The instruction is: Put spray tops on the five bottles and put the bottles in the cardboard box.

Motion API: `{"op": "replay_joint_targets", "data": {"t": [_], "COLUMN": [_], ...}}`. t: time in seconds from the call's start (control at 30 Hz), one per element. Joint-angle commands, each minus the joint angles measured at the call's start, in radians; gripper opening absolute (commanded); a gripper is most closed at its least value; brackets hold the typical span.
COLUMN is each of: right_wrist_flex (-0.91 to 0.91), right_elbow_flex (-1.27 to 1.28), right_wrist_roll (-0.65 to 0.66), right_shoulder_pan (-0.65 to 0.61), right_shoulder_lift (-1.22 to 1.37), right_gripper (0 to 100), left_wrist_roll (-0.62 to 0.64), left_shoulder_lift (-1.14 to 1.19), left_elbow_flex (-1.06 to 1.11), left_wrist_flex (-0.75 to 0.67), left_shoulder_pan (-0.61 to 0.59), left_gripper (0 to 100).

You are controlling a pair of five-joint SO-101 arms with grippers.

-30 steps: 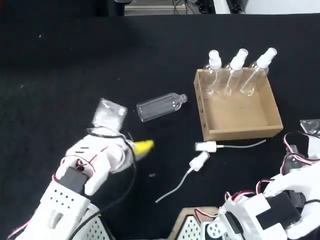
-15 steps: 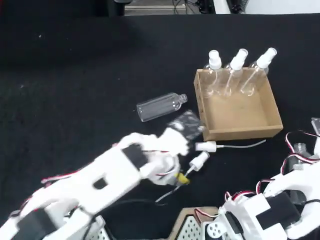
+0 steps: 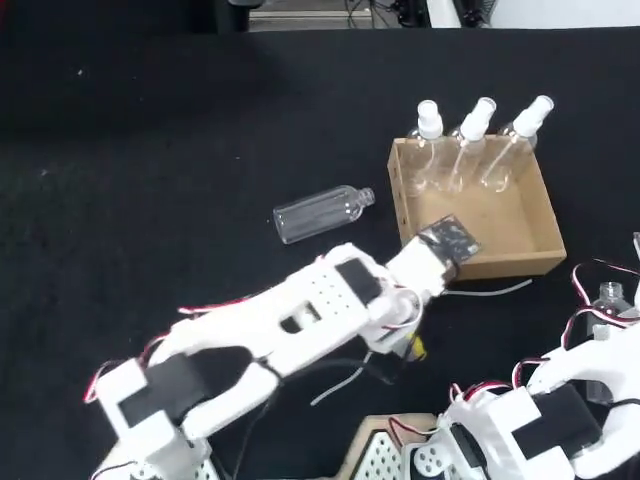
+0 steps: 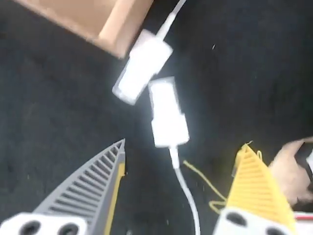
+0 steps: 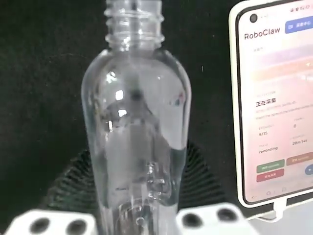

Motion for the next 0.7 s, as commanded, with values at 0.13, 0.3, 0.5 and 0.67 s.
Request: {"op": "replay_joint_targets", "data": {"t": [0.13, 0.3, 0.5, 0.67], "right_wrist_flex": [-0.026, -0.026, -0.026, -0.020], "right_elbow_flex": [-0.051, -0.051, -0.051, -0.056], "right_wrist_roll": [-0.003, -0.003, -0.008, -0.009], "right_shoulder_pan": [0.012, 0.012, 0.012, 0.012], "right_shoulder_lift": [-0.038, -0.033, -0.033, -0.041], "right_gripper": [1.1, 1.1, 1.1, 1.1], "left_wrist_roll": [0.147, 0.175, 0.175, 0.175], "left_shoulder_lift": [0.232, 0.282, 0.282, 0.239], "left_elbow_flex": [-0.205, -0.228, -0.232, -0.225], "left_wrist_flex": [0.006, 0.014, 0.015, 0.063], "left_shoulder_pan": [-0.010, -0.001, 0.002, 0.008], "left_gripper": [33, 30, 2, 3]}}
